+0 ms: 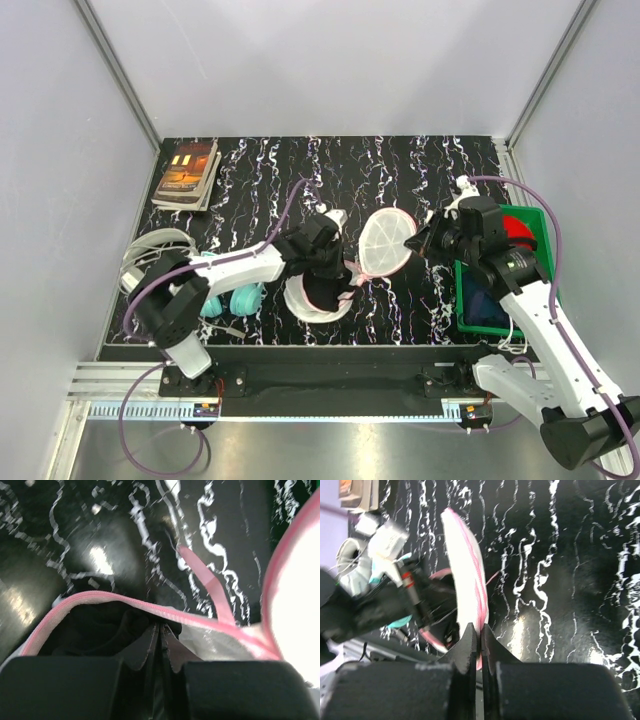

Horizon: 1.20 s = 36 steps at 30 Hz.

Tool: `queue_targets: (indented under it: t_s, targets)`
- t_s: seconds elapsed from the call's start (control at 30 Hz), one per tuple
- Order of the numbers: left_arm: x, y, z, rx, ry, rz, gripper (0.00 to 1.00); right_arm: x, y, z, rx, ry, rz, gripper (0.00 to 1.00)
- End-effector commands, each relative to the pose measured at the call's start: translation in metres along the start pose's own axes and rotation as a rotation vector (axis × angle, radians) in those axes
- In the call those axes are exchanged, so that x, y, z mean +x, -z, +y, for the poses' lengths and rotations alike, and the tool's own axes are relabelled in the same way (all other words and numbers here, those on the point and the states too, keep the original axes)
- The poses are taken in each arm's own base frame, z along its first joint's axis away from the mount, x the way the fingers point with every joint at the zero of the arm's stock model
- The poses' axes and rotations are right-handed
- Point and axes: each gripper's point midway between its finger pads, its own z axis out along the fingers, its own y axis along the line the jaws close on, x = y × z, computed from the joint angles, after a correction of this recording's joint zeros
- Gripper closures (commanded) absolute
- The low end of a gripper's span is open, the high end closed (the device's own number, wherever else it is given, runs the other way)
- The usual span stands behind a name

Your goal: Place the bra in the laundry bag and zip it closed

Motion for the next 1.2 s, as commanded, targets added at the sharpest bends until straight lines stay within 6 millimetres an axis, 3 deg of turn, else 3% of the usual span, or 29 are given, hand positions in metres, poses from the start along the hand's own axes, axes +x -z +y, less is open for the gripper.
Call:
queue_targets:
  t_s: [0.0, 0.1, 0.13, 0.2, 0.23, 0.27, 0.37, 0.47, 0.63, 0.67, 0.73, 0.83, 1.1, 1.17]
  targets:
    - [0.005, -0.026, -0.004, 0.025, 0.006, 0.048, 0.88, -0.007, 0.019, 0.028, -0.104, 0.031, -0.015, 1.00]
    - [0.008, -0.038, -0.013, 0.083, 0.027, 0.068, 0.86, -0.006, 0.022, 0.029, -0.112, 0.041, -0.011, 1.00]
    - [0.007, -0.037, -0.014, 0.089, 0.029, 0.066, 0.80, -0.006, 0.022, 0.027, -0.102, 0.044, -0.015, 1.00]
    - [-0.005, -0.022, -0.020, 0.097, 0.037, 0.010, 0.69, -0.004, 0.023, 0.022, -0.085, 0.051, -0.009, 1.00]
    - [-0.003, -0.015, -0.017, 0.094, 0.038, -0.010, 0.57, -0.002, 0.024, 0.022, -0.086, 0.059, -0.003, 1.00]
    - [-0.020, 0.006, -0.024, 0.110, 0.033, -0.083, 0.49, -0.001, 0.024, 0.021, -0.084, 0.063, 0.001, 1.00]
    - [-0.034, 0.042, -0.028, 0.117, 0.005, -0.154, 0.37, 0.003, 0.025, 0.019, -0.077, 0.074, 0.012, 1.00]
    - [-0.037, 0.065, -0.030, 0.115, -0.021, -0.163, 0.32, 0.004, 0.027, 0.020, -0.085, 0.089, 0.019, 1.00]
    - [-0.030, 0.085, -0.026, 0.122, -0.016, -0.164, 0.40, -0.003, 0.033, 0.028, -0.112, 0.109, 0.010, 1.00]
    - [-0.029, 0.089, -0.033, 0.160, -0.021, -0.160, 0.44, -0.004, 0.035, 0.030, -0.119, 0.113, 0.007, 1.00]
    - [-0.026, 0.088, -0.040, 0.199, -0.013, -0.141, 0.62, -0.006, 0.035, 0.033, -0.122, 0.112, 0.009, 1.00]
    - [-0.016, 0.079, -0.053, 0.270, 0.001, -0.103, 0.74, -0.008, 0.035, 0.035, -0.124, 0.108, 0.014, 1.00]
    - [-0.014, 0.042, -0.072, 0.331, 0.038, -0.069, 0.83, -0.007, 0.042, 0.039, -0.137, 0.070, 0.015, 1.00]
    - [-0.001, 0.023, -0.073, 0.326, 0.053, -0.016, 0.83, -0.009, 0.044, 0.040, -0.136, 0.062, 0.007, 1.00]
